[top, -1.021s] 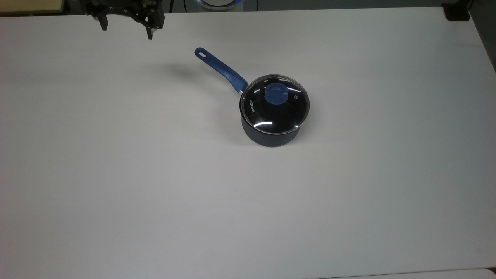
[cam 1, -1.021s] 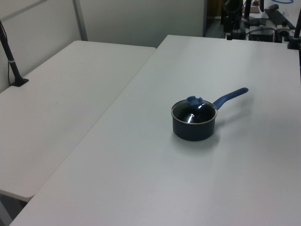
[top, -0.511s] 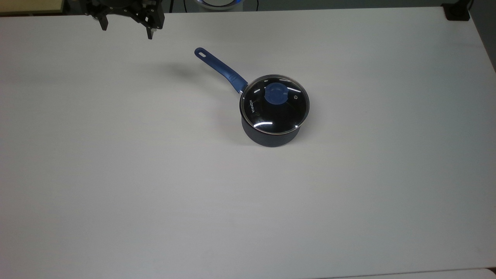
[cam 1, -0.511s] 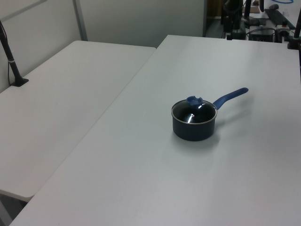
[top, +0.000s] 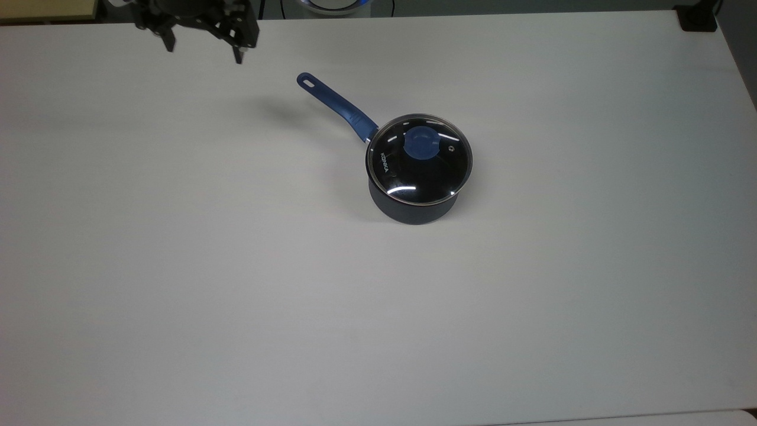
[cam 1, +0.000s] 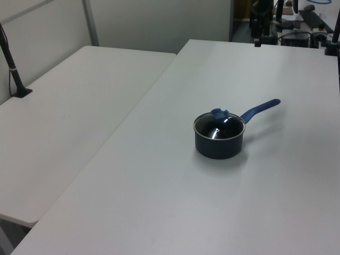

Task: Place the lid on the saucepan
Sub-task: 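Move the open gripper over the saucepan toward the blue lid knob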

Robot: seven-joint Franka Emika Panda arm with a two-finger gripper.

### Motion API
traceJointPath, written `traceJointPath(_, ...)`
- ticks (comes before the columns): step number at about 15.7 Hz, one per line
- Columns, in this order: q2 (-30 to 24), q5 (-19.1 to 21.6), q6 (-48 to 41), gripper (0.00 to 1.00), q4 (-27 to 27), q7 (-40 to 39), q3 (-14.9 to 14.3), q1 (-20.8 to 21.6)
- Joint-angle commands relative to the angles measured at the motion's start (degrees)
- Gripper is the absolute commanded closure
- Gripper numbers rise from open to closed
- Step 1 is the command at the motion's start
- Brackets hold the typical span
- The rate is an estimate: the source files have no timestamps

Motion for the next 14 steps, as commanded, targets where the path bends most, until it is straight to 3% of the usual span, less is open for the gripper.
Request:
traceJointPath(1,0.91,2.92,0.66,0.0,-0.21,0.73,-0.61,0.57)
traceJointPath(11,4.69,3.1,1.18,0.0,0.14,0.73,-0.26,0.84)
traceJointPath(14,6.1,2.48,4.95,0.0,-0.12,0.64,-0.26,0.76)
